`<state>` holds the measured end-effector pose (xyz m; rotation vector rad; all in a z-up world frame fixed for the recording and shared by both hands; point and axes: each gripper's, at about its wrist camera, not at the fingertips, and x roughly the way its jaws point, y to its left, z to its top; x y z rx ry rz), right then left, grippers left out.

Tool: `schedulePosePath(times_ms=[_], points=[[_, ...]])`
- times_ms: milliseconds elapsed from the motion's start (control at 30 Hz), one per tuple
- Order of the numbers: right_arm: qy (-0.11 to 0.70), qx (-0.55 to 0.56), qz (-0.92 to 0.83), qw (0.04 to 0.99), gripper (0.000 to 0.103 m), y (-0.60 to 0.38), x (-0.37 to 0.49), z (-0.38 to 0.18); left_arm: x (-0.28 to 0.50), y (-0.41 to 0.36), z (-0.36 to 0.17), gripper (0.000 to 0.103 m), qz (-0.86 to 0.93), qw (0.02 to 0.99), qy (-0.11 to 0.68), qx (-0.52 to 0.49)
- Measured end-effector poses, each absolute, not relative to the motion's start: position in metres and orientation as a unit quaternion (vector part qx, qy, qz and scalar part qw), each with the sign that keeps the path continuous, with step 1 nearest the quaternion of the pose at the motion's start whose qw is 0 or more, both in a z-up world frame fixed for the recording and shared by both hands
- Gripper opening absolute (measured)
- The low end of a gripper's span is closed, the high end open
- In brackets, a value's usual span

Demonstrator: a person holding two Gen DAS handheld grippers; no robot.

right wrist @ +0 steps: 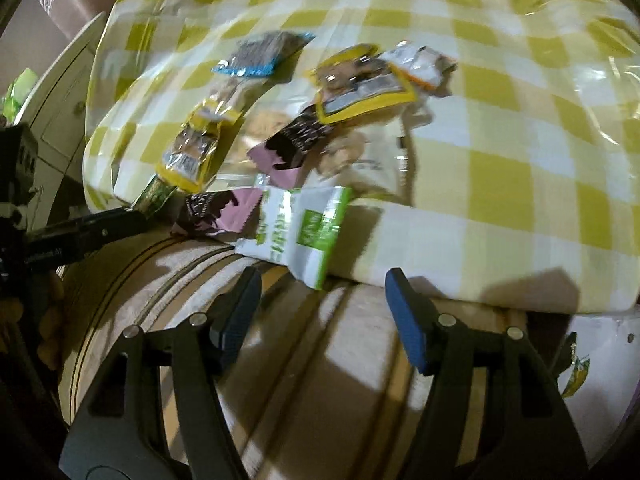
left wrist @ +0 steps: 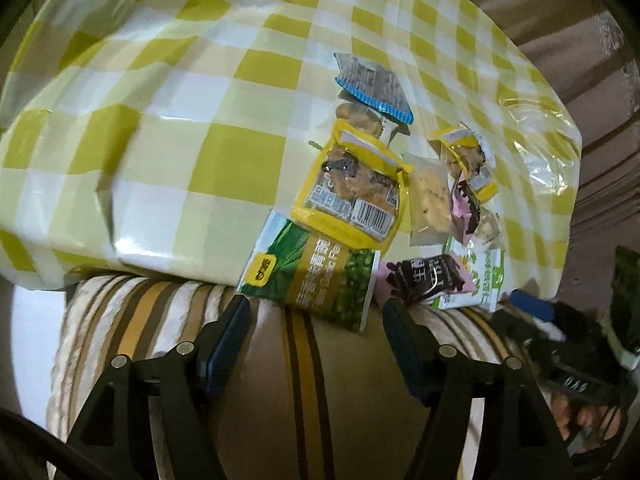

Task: Organize snacks
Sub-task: 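Grasp the green packet with the left tool while the right tool grasps the white-green packet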

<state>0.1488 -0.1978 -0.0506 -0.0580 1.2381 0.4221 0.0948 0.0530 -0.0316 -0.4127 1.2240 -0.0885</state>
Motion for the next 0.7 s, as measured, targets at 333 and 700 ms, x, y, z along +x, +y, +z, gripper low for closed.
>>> schedulePosePath(times_ms=[333,700], points=[[0.586,-0.029,0.21,0.782,0.068,-0.172,0.168,-0.065,0.116,0.062,-0.037,0.064,-0.049,0.799,0.545,-0.251],[0.574,-0.065,0.201,0.791,0.059,-0.155,0.179,-0.072,0.128,0.045,-0.041,0.039,-0.057,0.802,0.556,-0.21]])
